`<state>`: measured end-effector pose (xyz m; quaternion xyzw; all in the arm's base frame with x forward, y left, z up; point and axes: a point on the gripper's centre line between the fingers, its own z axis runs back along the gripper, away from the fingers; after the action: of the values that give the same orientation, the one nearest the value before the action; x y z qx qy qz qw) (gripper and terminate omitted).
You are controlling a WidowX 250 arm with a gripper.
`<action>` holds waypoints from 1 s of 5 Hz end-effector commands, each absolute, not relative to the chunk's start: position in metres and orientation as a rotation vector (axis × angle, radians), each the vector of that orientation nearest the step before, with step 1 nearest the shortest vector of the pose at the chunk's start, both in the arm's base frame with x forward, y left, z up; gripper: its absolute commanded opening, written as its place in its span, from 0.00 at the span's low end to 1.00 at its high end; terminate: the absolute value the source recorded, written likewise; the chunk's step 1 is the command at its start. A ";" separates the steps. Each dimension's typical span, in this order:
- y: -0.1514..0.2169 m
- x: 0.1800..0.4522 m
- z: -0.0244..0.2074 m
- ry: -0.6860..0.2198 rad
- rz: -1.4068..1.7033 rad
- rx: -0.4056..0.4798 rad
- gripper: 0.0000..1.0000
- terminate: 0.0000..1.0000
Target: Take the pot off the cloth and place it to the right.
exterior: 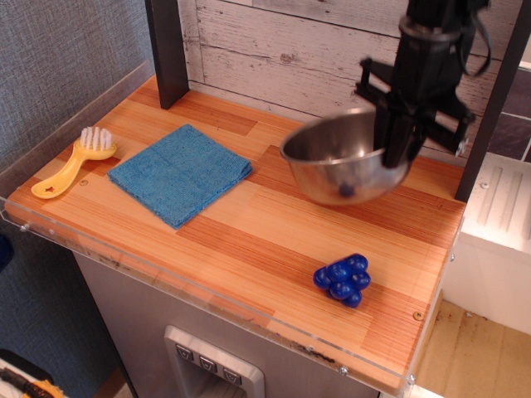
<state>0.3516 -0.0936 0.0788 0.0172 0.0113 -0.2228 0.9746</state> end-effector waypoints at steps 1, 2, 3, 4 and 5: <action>-0.085 0.341 0.066 0.007 -0.447 0.039 0.00 0.00; -0.084 0.339 0.066 -0.027 -0.480 0.025 1.00 0.00; -0.090 0.341 0.088 -0.097 -0.500 -0.023 1.00 0.00; -0.093 0.338 0.127 -0.186 -0.504 -0.086 1.00 0.00; -0.067 0.321 0.176 -0.221 -0.388 -0.090 1.00 0.00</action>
<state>0.3218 -0.0600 0.1655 -0.0400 -0.0817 -0.1803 0.9794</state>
